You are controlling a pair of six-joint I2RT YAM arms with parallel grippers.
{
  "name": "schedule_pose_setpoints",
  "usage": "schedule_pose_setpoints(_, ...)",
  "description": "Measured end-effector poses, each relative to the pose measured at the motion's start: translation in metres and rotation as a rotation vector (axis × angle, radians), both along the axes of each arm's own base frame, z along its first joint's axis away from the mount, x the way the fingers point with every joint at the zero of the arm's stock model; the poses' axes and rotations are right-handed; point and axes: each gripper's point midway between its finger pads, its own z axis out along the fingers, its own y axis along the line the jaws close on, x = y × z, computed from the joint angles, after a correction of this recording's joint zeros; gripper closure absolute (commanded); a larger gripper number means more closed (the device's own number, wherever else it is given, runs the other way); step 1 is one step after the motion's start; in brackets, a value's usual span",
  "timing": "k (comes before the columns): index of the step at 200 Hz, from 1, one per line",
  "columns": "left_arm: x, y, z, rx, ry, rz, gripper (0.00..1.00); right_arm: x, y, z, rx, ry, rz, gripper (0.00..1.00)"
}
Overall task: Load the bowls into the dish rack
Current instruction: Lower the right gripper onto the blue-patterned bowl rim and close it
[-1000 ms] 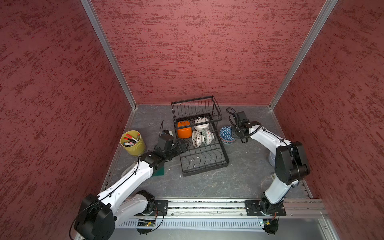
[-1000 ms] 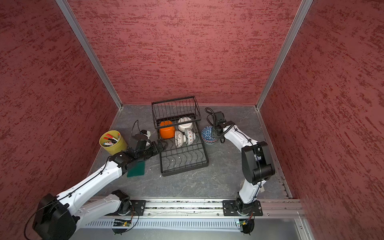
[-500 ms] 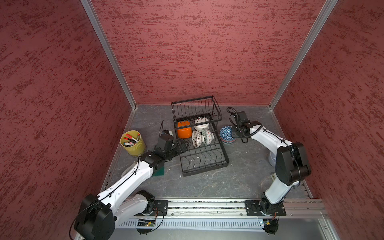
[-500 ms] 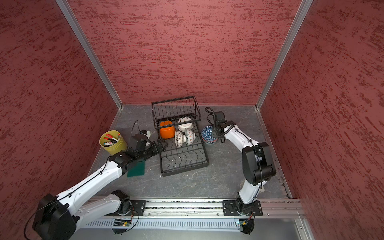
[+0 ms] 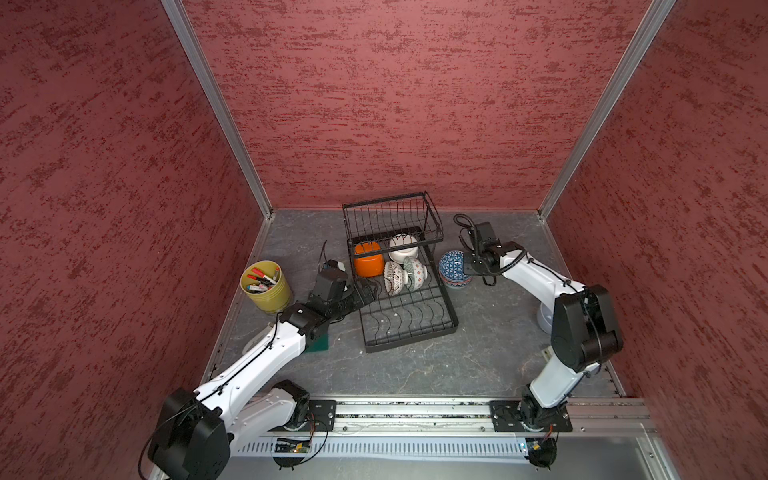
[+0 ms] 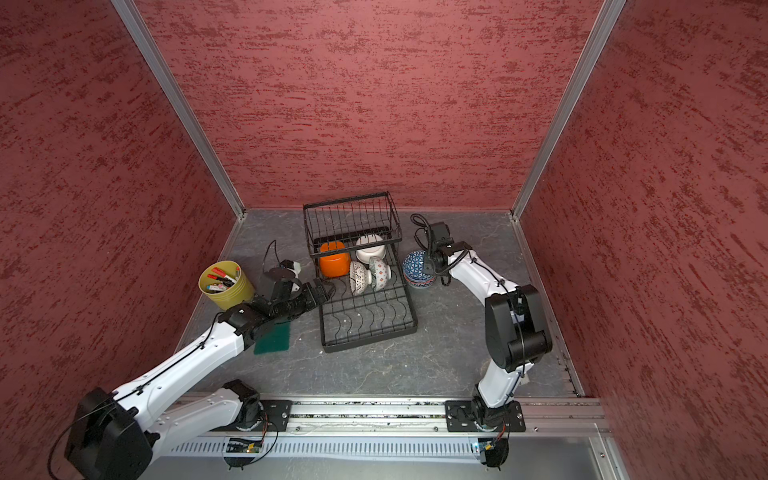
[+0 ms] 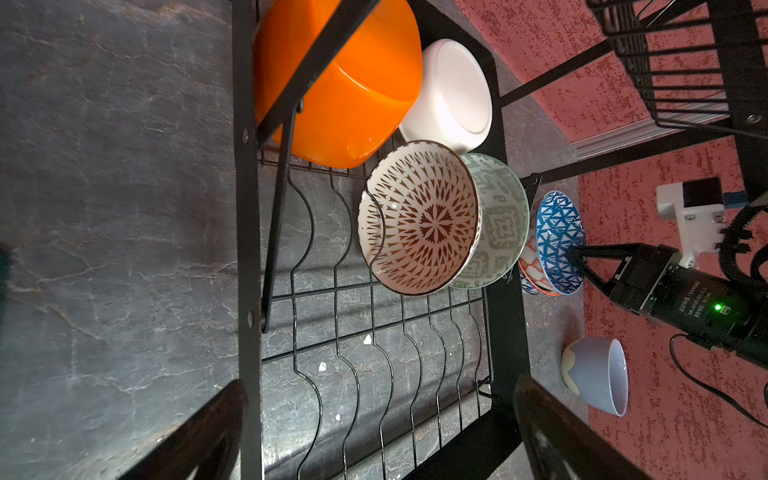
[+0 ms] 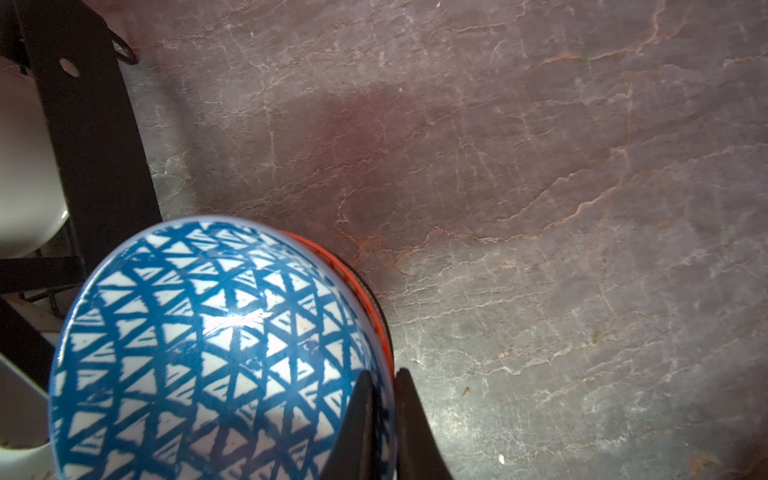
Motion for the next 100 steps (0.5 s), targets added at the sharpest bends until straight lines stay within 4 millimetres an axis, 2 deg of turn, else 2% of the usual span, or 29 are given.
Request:
schedule_pose_setpoints(51,0.0000,0.0001,0.0005,-0.001,-0.001,0.001,0.00,0.0001,0.0000,0.0001,0.000,0.000,0.000,0.84)
schedule_pose_setpoints(100,0.0000,0.0001,0.0005,-0.001,-0.001,0.001,0.00,0.0027,0.0003,0.0016,0.001,-0.013,-0.001,0.77)
